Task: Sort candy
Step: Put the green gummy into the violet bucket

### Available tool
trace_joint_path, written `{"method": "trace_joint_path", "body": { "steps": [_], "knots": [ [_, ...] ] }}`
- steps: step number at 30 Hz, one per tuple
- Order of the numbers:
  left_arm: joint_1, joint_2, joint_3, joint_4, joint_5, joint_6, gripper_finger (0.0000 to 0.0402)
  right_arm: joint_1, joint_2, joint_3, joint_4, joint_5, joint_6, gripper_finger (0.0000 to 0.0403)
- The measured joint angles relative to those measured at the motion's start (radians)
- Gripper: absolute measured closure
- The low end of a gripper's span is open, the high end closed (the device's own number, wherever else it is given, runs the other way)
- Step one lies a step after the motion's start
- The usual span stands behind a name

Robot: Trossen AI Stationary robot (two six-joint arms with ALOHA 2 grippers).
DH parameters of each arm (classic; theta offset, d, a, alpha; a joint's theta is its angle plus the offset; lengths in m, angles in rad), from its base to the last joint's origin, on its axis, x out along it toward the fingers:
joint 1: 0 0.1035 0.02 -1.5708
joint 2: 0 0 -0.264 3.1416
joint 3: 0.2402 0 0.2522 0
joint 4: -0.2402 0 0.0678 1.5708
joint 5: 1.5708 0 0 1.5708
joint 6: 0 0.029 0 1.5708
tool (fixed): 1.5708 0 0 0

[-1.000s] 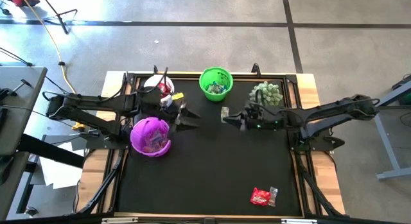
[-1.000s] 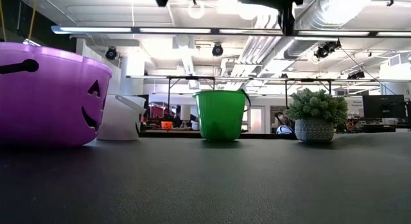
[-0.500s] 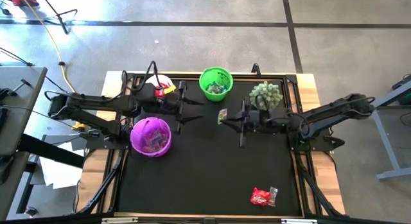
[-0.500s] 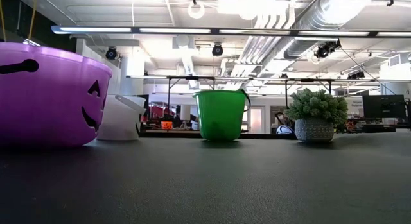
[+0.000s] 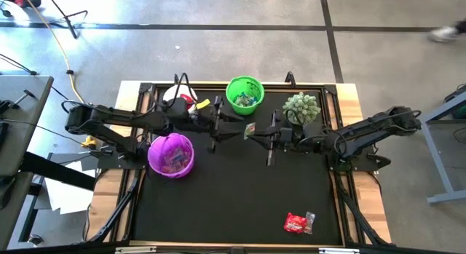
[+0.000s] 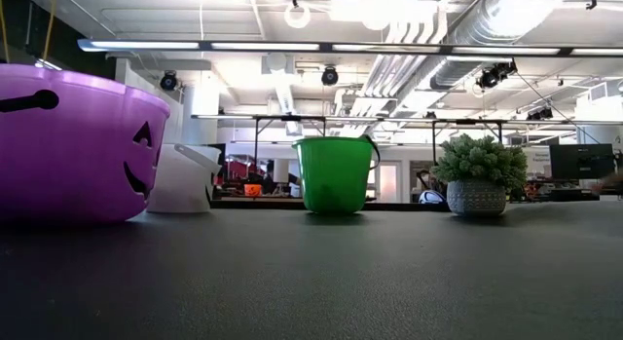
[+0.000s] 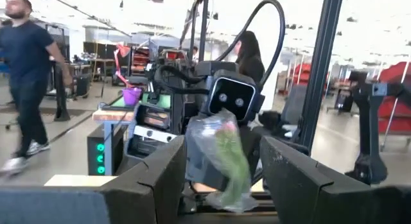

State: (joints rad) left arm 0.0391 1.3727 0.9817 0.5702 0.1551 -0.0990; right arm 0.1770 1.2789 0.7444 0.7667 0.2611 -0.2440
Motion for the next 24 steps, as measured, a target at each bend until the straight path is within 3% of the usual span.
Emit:
{"method": "trace_joint_path", "body": {
  "steps": [9,16,20,24],
  "knots": [
    [0.0,0.07,0.0,0.081,0.021,-0.109,0.0218,-0.027,0.0,0.0,0.001,0.001,0.008,0.0402],
    [0.0,0.093,0.0,0.139,0.03,-0.109,0.0223,-0.027,0.0,0.0,-0.003,0.001,0.011,0.0402],
    [0.0,0.097,0.0,0.139,0.035,-0.109,0.025,-0.027,0.0,0.0,-0.004,0.0,0.01,0.0402],
    [0.0,0.097,0.0,0.139,0.042,-0.109,0.0309,-0.027,0.0,0.0,-0.002,0.0,0.011,0.0402]
  ]
}}
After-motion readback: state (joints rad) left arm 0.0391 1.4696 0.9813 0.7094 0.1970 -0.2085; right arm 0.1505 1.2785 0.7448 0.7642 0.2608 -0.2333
